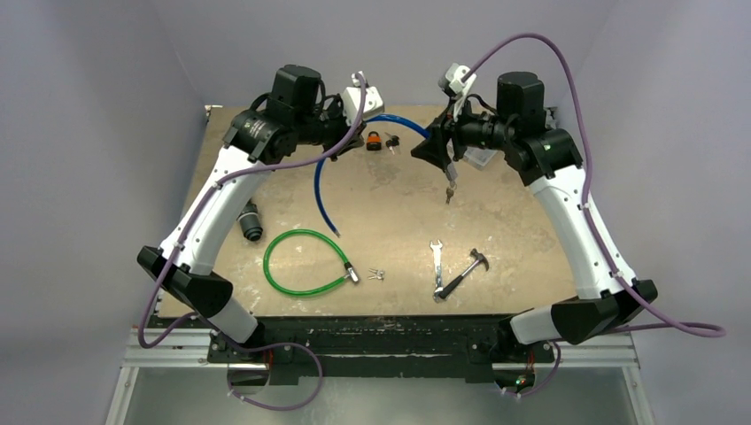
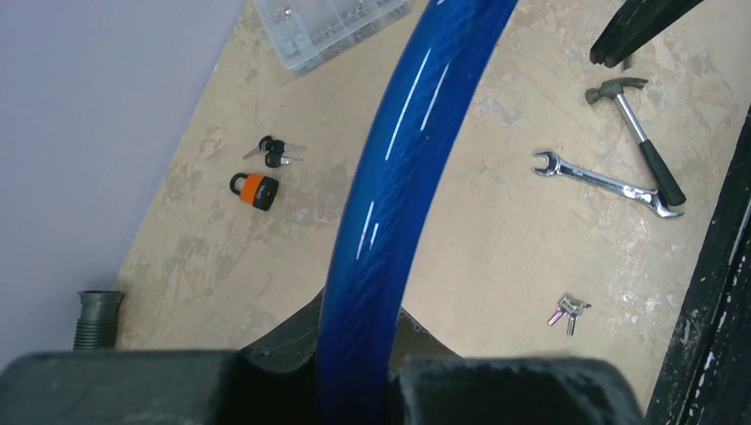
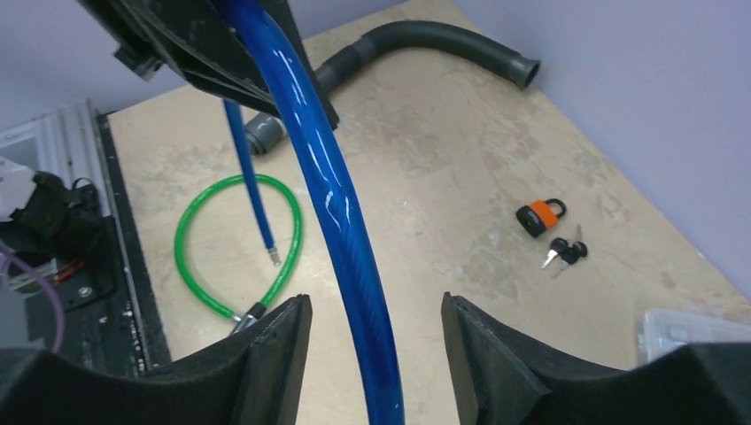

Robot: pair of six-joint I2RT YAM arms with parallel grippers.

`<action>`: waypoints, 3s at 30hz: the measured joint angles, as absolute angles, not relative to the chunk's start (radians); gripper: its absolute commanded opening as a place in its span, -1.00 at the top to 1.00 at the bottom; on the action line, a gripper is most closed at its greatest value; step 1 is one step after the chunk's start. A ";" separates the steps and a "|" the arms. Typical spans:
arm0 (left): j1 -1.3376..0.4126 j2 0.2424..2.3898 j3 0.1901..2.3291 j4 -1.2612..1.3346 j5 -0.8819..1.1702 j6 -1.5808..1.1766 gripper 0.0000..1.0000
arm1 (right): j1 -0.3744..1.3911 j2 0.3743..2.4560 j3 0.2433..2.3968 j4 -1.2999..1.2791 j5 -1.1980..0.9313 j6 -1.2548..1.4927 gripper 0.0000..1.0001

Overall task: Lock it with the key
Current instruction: Pick up the lock from the center of the board, then lock the lock.

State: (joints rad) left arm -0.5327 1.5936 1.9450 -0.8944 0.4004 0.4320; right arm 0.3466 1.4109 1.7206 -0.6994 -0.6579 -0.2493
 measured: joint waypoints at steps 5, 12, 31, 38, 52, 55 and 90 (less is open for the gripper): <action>-0.533 1.602 1.945 -0.912 0.414 0.479 1.00 | 0.347 1.413 1.724 -0.748 -0.701 -0.260 0.11; -0.533 1.619 1.948 -0.915 0.417 0.494 1.00 | 0.347 1.415 1.724 -0.811 -0.707 -0.302 1.00; -0.116 1.386 1.335 -0.286 0.701 0.002 -0.99 | 0.307 1.374 1.622 -0.416 -0.691 0.102 1.00; -0.133 1.327 1.193 -0.073 0.704 0.046 -0.99 | 0.305 1.368 1.633 -0.347 -0.700 0.153 1.00; -0.162 1.378 1.060 0.255 0.598 -0.059 -0.45 | 0.306 1.368 1.666 -0.260 -0.778 0.238 1.00; -0.174 1.404 1.060 0.270 0.594 -0.075 -0.32 | 0.306 1.368 1.667 -0.254 -0.778 0.251 1.00; -0.241 1.519 1.342 0.361 0.428 -0.967 1.00 | 0.297 1.381 1.408 0.118 -0.402 0.582 1.00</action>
